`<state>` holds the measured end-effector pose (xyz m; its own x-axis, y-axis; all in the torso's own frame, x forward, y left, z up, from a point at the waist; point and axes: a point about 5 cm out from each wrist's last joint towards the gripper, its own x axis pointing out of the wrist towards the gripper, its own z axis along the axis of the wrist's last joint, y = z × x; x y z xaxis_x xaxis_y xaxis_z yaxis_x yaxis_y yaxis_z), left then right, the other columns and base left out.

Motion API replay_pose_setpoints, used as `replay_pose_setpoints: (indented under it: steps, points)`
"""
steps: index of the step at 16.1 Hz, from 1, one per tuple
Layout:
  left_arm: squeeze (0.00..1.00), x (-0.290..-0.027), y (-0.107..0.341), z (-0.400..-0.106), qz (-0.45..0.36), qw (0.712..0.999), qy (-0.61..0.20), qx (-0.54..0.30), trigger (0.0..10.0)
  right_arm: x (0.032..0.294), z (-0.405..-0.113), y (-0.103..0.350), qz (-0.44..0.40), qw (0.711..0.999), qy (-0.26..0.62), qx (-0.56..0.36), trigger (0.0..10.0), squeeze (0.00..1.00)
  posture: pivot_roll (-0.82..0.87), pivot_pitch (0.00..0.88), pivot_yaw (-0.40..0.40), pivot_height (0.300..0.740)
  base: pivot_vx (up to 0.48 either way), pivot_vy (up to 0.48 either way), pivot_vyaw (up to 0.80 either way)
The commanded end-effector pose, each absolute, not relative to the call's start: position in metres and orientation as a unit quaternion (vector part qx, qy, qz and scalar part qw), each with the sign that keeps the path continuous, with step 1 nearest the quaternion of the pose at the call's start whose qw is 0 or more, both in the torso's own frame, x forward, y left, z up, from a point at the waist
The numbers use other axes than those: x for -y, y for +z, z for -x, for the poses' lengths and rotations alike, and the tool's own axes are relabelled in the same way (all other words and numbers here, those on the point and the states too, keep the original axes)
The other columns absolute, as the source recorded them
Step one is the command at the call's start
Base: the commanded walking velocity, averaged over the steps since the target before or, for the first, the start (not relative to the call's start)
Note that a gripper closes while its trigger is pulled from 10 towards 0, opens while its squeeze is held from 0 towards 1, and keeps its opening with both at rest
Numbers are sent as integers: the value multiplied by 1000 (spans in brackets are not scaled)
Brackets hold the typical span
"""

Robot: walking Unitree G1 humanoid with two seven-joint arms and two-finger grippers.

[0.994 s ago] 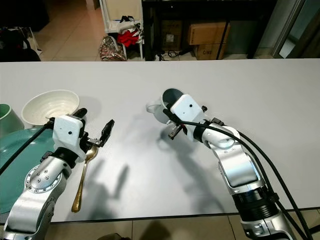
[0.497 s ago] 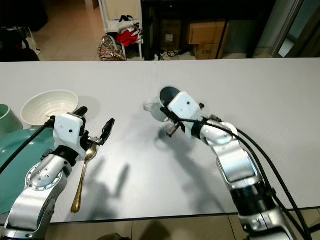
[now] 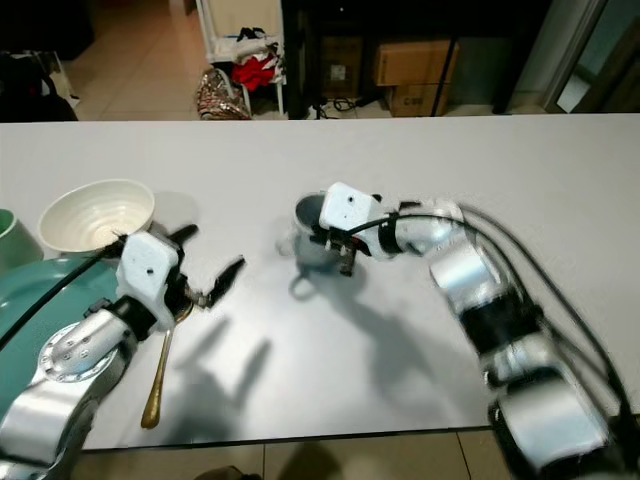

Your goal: Setting the table

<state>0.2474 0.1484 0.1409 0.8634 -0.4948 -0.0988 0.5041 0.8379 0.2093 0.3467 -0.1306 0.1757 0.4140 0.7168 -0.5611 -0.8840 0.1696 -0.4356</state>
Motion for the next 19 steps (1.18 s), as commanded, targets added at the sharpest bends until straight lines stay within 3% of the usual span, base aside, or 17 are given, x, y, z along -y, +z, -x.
replay_pose_setpoints:
  steps: [1,4,6,10,13,17,19]
  points:
    - [0,-148,140,-245,-113,953,-277,-41,10000,128,-350,180,394,727,550,-117,10000,0,-1,0,43,740,0,0,0]
    - [0,-155,131,-244,-134,942,-294,-88,10000,123,-363,180,453,679,561,-135,10000,0,2,0,50,740,0,0,0]
    - [0,-161,129,-237,-146,931,-312,-120,10000,116,-377,186,479,669,550,-144,10000,0,11,29,56,740,0,0,0]
    - [0,-160,132,-225,-145,920,-337,-138,10000,105,-382,190,476,664,559,-139,10000,0,30,57,46,740,0,0,0]
    - [0,-159,133,-221,-142,918,-341,-142,10000,93,-384,197,454,677,568,-118,10000,0,36,56,41,740,0,0,0]
    - [0,-159,133,-220,-141,916,-345,-146,10000,91,-385,205,402,696,584,-110,10000,0,34,54,41,740,0,0,0]
    - [0,-158,133,-220,-139,915,-347,-149,10000,94,-384,203,396,693,591,-117,10000,0,30,56,47,740,0,0,0]
